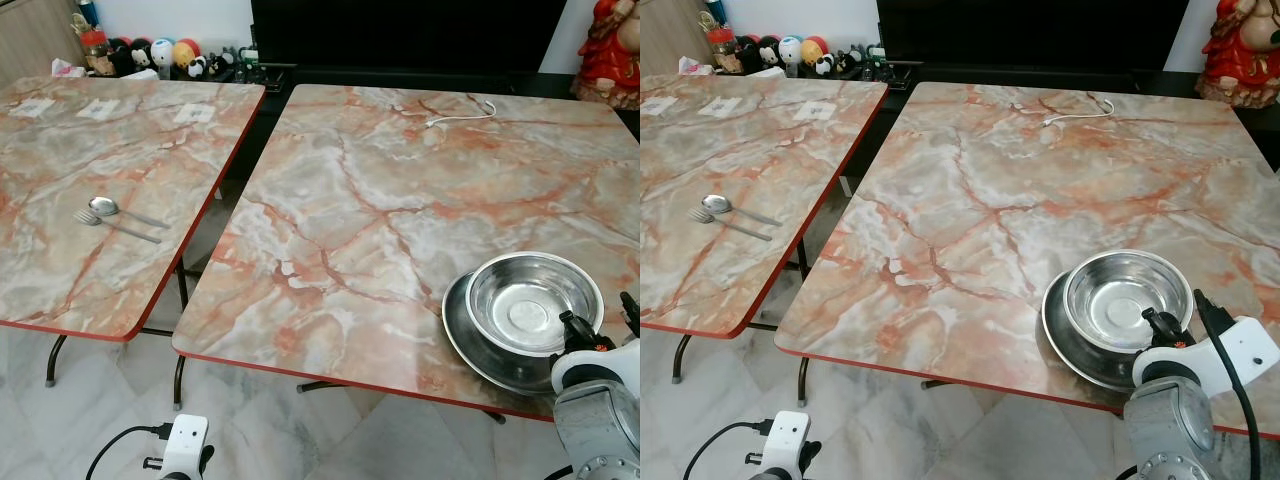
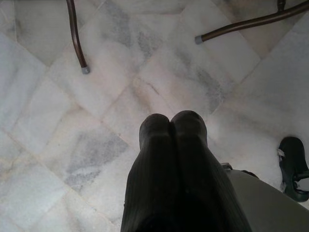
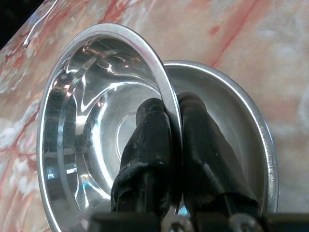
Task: Setting the table
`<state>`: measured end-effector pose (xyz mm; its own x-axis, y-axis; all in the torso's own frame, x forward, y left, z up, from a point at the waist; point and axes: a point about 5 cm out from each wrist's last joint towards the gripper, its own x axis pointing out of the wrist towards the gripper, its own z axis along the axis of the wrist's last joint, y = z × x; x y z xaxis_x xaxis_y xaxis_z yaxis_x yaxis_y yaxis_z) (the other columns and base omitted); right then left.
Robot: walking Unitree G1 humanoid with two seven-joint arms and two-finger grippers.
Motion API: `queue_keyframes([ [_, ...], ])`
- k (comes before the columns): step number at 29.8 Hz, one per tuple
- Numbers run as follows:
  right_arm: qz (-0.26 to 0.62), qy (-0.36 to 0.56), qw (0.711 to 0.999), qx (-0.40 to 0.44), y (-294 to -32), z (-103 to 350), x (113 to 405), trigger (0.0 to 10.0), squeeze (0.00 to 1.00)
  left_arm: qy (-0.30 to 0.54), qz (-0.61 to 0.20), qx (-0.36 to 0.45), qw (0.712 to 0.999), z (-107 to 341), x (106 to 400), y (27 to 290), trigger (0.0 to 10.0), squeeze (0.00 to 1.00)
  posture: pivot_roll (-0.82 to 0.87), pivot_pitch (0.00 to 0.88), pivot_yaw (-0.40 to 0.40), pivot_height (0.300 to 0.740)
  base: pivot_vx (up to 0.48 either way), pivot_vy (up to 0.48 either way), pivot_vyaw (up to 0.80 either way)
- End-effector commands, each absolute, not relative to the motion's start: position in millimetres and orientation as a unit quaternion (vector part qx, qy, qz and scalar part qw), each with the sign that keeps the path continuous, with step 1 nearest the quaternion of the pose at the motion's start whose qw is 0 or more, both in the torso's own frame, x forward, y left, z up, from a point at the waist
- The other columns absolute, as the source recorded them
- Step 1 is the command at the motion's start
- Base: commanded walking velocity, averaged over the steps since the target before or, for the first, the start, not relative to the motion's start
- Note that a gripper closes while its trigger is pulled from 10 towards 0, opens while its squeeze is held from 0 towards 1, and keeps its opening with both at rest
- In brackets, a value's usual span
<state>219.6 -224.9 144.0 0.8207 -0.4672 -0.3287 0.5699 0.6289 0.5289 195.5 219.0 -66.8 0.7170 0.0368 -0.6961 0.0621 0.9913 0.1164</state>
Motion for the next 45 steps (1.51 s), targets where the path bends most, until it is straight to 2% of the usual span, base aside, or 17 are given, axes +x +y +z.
queue_keyframes([
  [1, -0.288, 0.094, 0.882, 0.360, -213.9, 134.9, 218.1, 10.0, 0.00, 0.383, -0.013, 0.074, 0.921, -68.4, 191.4, 221.6, 10.0, 0.00, -0.07, 0.080, 0.022, 0.740, 0.000, 0.000, 0.00],
  [6, -0.297, 0.099, 0.879, 0.360, -216.2, 130.3, 216.9, 10.0, 0.01, 0.383, -0.015, 0.075, 0.921, -68.3, 191.6, 221.4, 10.0, 0.00, -0.07, 0.082, 0.022, 0.740, 0.000, 0.000, 0.00],
  [7, -0.301, 0.107, 0.877, 0.360, -217.0, 126.9, 216.6, 10.0, 0.21, 0.382, -0.015, 0.074, 0.921, -68.2, 191.9, 221.0, 10.0, 0.00, -0.07, 0.082, 0.021, 0.740, 0.000, 0.000, 0.00],
  [8, -0.304, 0.108, 0.876, 0.359, -217.8, 125.7, 216.6, 10.0, 0.51, 0.382, -0.016, 0.075, 0.921, -68.1, 192.2, 220.6, 10.0, 0.00, -0.07, 0.083, 0.021, 0.740, 0.000, 0.000, 0.00],
  [10, -0.312, 0.112, 0.873, 0.358, -219.4, 122.8, 216.2, 10.0, 0.51, 0.380, -0.016, 0.075, 0.922, -67.9, 193.2, 219.3, 10.0, 0.00, -0.07, 0.084, 0.022, 0.740, 0.000, 0.000, 0.00],
  [14, -0.315, 0.116, 0.870, 0.360, -219.2, 120.3, 216.0, 10.0, 0.41, 0.379, -0.017, 0.075, 0.922, -67.7, 193.7, 218.4, 10.0, 0.00, -0.07, 0.084, 0.023, 0.740, 0.000, 0.000, 0.00],
  [21, -0.309, 0.116, 0.875, 0.355, -217.3, 121.1, 217.8, 10.0, 0.47, 0.378, -0.018, 0.076, 0.922, -68.0, 192.6, 218.9, 10.0, 0.00, -0.07, 0.081, 0.023, 0.740, 0.000, 0.000, 0.00],
  [22, -0.309, 0.114, 0.876, 0.351, -217.9, 122.5, 217.7, 10.0, 0.41, 0.379, -0.018, 0.076, 0.922, -68.3, 191.8, 219.2, 10.0, 0.00, -0.07, 0.082, 0.024, 0.740, 0.000, 0.000, 0.00],
  [23, -0.316, 0.107, 0.876, 0.348, -219.8, 124.3, 216.7, 10.0, 0.00, 0.381, -0.017, 0.076, 0.921, -68.8, 190.7, 219.6, 10.0, 0.00, -0.07, 0.082, 0.024, 0.740, 0.000, 0.000, 0.00],
  [31, -0.385, 0.089, 0.872, 0.288, -239.0, 127.7, 202.5, 10.0, 0.00, 0.390, -0.016, 0.077, 0.917, -70.6, 188.9, 219.3, 10.0, 0.00, -0.08, 0.083, 0.023, 0.740, 0.000, 0.000, 0.00],
  [35, -0.384, 0.088, 0.878, 0.271, -239.8, 128.3, 202.3, 10.0, 0.00, 0.393, -0.016, 0.076, 0.916, -71.3, 188.2, 218.4, 10.0, 0.00, -0.08, 0.082, 0.022, 0.740, 0.000, 0.000, 0.00],
  [36, -0.378, 0.085, 0.883, 0.266, -239.0, 129.5, 203.6, 10.0, 0.00, 0.393, -0.016, 0.076, 0.916, -71.5, 188.0, 218.0, 10.0, 0.00, -0.08, 0.082, 0.022, 0.740, 0.000, 0.000, 0.00],
  [38, -0.342, 0.051, 0.913, 0.218, -236.8, 140.8, 211.5, 10.0, 0.00, 0.394, -0.015, 0.075, 0.916, -72.1, 187.5, 216.7, 10.0, 0.00, -0.08, 0.080, 0.023, 0.740, 0.000, 0.000, 0.00],
  [40, -0.332, 0.045, 0.919, 0.207, -235.9, 143.0, 213.4, 10.0, 0.00, 0.394, -0.015, 0.074, 0.916, -72.2, 187.4, 216.7, 10.0, 0.00, -0.08, 0.080, 0.023, 0.740, 0.000, 0.000, 0.00],
  [43, -0.257, 0.020, 0.959, 0.116, -227.9, 150.5, 227.4, 10.0, 0.00, 0.395, -0.013, 0.072, 0.916, -72.6, 187.1, 215.8, 10.0, 0.00, -0.08, 0.076, 0.025, 0.740, 0.000, 0.000, 0.00],
  [45, -0.232, 0.011, 0.968, 0.099, -224.8, 152.1, 231.8, 10.0, 0.00, 0.395, -0.012, 0.070, 0.916, -72.5, 187.3, 215.7, 10.0, 0.00, -0.08, 0.078, 0.024, 0.740, 0.000, 0.000, 0.00],
])
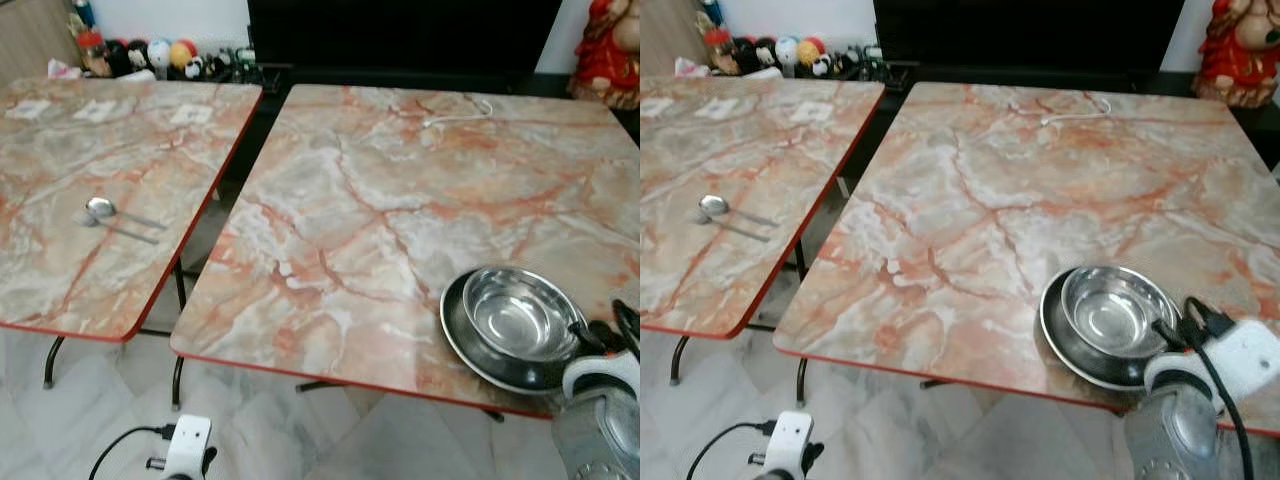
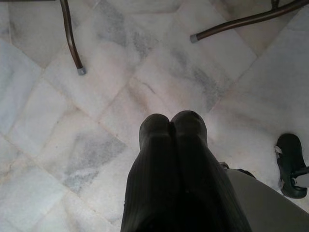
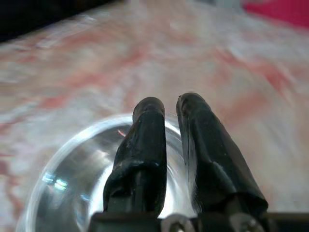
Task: Setting the table
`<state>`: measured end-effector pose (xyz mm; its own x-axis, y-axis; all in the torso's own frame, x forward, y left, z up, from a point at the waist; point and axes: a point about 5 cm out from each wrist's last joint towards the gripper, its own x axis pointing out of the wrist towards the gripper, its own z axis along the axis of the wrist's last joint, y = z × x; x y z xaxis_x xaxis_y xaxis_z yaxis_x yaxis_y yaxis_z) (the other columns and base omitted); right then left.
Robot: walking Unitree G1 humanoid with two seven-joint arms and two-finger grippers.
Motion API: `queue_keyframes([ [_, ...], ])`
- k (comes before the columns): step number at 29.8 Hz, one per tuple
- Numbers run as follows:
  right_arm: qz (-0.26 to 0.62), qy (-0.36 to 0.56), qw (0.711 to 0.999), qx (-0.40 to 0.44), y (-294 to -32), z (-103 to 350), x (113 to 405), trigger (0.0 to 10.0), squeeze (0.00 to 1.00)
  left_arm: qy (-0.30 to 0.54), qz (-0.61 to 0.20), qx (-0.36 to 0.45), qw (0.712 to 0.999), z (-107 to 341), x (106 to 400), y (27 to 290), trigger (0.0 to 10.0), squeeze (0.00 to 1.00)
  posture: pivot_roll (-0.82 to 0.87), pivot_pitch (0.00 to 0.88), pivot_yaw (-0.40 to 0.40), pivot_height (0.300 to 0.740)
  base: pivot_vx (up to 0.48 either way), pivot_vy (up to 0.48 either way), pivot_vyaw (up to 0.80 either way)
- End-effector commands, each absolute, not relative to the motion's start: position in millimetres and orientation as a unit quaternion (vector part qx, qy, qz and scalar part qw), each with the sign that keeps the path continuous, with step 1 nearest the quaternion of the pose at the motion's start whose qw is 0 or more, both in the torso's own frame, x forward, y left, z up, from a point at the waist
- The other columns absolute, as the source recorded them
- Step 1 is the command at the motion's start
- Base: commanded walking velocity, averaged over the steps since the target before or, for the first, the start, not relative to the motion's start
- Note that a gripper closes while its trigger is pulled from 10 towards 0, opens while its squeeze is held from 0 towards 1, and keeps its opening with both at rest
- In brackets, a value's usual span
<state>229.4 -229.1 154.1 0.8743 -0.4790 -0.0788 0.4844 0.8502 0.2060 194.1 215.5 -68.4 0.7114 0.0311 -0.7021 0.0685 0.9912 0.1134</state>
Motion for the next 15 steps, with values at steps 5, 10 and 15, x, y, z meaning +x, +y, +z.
queue_keyframes([
  [5, -0.120, -0.006, 0.993, 0.003, -208.0, 153.7, 248.4, 10.0, 0.00, 0.396, -0.003, 0.062, 0.916, -72.6, 187.3, 216.6, 10.0, 0.00, -0.08, 0.070, 0.012, 0.740, 0.000, 0.000, 0.00],
  [10, -0.107, -0.001, 0.994, -0.002, -209.2, 145.7, 252.1, 10.0, 0.00, 0.396, 0.010, 0.053, 0.916, -72.5, 185.8, 220.6, 10.0, 0.00, -0.07, 0.066, 0.005, 0.740, 0.000, 0.000, 0.00],
  [15, -0.098, -0.011, 0.995, 0.006, -205.9, 143.0, 258.3, 10.0, 0.00, 0.405, 0.024, 0.044, 0.913, -74.5, 178.8, 227.8, 10.0, 0.00, -0.06, 0.052, 0.008, 0.740, 0.000, 0.050, 0.61],
])
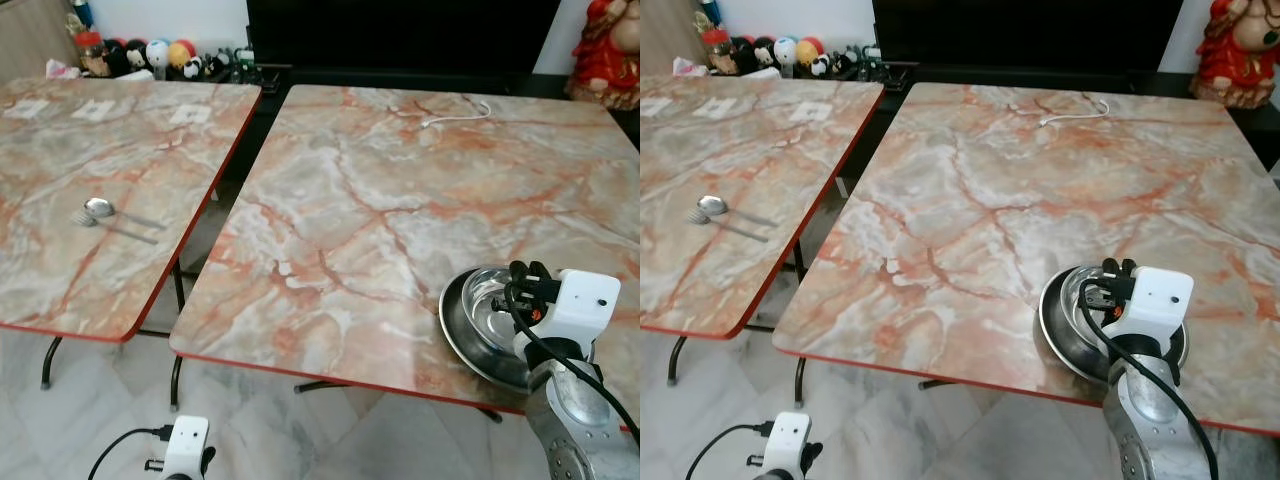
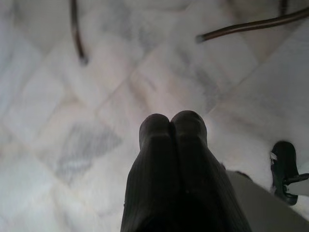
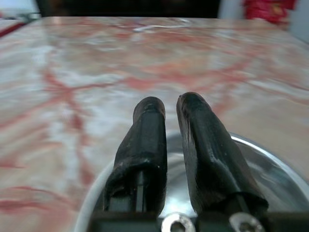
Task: Setting the table
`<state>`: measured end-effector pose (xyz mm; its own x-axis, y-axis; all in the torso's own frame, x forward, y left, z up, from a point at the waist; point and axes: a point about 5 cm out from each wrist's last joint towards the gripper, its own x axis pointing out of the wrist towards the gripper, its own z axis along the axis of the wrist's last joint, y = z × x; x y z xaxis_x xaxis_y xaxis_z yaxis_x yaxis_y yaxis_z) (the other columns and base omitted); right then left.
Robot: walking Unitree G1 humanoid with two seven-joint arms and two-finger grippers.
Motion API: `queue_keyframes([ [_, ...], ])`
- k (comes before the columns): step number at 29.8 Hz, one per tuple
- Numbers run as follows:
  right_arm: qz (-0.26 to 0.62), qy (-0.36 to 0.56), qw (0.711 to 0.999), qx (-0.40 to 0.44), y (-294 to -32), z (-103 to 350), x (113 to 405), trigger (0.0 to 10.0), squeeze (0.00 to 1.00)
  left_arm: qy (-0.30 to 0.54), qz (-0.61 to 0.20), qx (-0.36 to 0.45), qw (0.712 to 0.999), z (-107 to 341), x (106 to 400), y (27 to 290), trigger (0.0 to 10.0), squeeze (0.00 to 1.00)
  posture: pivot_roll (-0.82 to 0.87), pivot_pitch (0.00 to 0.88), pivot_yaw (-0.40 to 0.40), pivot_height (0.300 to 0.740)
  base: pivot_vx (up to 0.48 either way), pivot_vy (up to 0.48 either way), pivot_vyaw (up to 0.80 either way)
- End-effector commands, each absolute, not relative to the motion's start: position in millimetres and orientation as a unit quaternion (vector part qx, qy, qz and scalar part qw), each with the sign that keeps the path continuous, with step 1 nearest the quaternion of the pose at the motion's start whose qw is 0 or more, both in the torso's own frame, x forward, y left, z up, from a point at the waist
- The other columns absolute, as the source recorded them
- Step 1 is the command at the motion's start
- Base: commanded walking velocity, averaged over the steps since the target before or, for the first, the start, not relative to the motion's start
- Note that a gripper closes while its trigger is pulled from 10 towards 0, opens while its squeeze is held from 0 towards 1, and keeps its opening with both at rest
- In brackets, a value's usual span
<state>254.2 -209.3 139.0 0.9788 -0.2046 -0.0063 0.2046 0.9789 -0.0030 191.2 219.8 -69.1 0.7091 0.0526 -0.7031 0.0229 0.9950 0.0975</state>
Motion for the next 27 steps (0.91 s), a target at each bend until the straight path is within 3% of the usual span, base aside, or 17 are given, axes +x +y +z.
queue_keyframes([
  [1, -0.098, -0.011, 0.995, 0.006, -205.9, 143.0, 258.3, 10.0, 0.00, 0.405, 0.024, 0.044, 0.913, -74.5, 178.8, 227.8, 10.0, 0.00, -0.06, 0.052, 0.008, 0.740, 0.000, 0.251, 0.00],
  [27, -0.098, -0.036, 0.993, 0.048, -190.7, 146.5, 276.0, 10.0, 0.00, 0.406, 0.022, 0.044, 0.912, -74.4, 180.3, 226.1, 10.0, 0.00, -0.04, 0.045, 0.006, 0.740, 0.000, 0.480, 0.00],
])
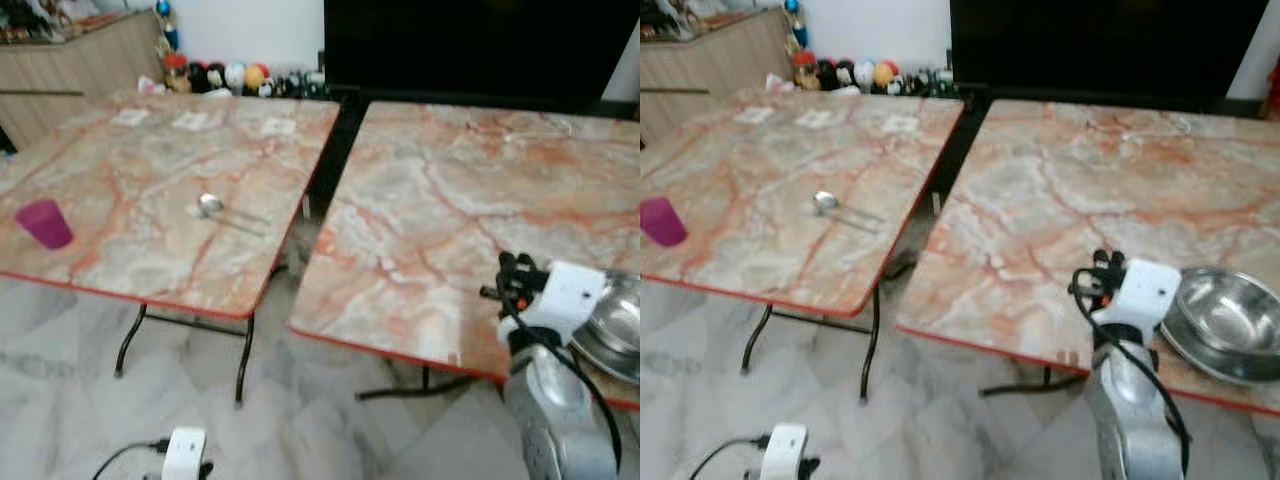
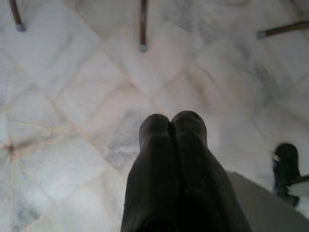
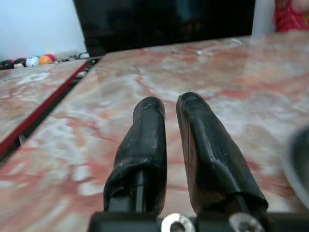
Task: Setting the table
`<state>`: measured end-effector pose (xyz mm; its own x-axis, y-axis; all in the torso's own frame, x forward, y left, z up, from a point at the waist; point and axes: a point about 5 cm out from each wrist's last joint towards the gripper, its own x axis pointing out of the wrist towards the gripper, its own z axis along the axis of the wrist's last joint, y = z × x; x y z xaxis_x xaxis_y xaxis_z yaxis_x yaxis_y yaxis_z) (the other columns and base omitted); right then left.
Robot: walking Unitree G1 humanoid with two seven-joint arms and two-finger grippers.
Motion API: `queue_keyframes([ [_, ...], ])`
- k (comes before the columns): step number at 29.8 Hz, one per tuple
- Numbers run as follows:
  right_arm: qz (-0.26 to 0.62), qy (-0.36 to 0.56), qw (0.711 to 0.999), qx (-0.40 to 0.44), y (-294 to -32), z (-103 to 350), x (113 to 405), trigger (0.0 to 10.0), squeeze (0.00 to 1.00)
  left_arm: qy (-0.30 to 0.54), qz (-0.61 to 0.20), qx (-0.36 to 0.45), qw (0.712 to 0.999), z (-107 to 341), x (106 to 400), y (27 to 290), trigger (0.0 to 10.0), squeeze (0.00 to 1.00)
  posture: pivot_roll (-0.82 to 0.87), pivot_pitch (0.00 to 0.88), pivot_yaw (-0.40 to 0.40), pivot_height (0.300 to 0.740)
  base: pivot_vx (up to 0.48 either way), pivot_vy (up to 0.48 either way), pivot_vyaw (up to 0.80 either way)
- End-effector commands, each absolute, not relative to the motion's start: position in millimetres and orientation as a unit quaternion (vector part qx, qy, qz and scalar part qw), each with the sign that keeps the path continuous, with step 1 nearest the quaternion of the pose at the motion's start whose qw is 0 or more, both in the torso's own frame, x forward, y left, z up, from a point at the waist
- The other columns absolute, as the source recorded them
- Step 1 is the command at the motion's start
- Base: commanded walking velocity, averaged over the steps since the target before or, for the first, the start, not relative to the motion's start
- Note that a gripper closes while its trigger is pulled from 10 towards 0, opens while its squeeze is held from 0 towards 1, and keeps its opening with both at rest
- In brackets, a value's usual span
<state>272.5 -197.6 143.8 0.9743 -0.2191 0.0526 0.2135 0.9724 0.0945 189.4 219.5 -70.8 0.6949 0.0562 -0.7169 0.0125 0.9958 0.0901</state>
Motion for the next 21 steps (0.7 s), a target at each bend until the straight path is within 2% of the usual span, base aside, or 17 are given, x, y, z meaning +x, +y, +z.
queue_keyframes([
  [1, -0.102, -0.035, 0.993, 0.050, -191.8, 146.3, 276.9, 10.0, 0.00, 0.406, 0.023, 0.044, 0.913, -74.4, 180.4, 226.0, 10.0, 0.00, -0.04, 0.049, 0.005, 0.740, 0.000, 0.480, 0.00],
  [21, -0.095, -0.030, 0.994, 0.046, -189.8, 142.4, 284.1, 10.0, 0.00, 0.410, 0.032, 0.038, 0.911, -75.2, 178.7, 227.4, 10.0, 0.00, -0.03, 0.063, 0.005, 0.740, 0.000, 0.480, 0.00],
])
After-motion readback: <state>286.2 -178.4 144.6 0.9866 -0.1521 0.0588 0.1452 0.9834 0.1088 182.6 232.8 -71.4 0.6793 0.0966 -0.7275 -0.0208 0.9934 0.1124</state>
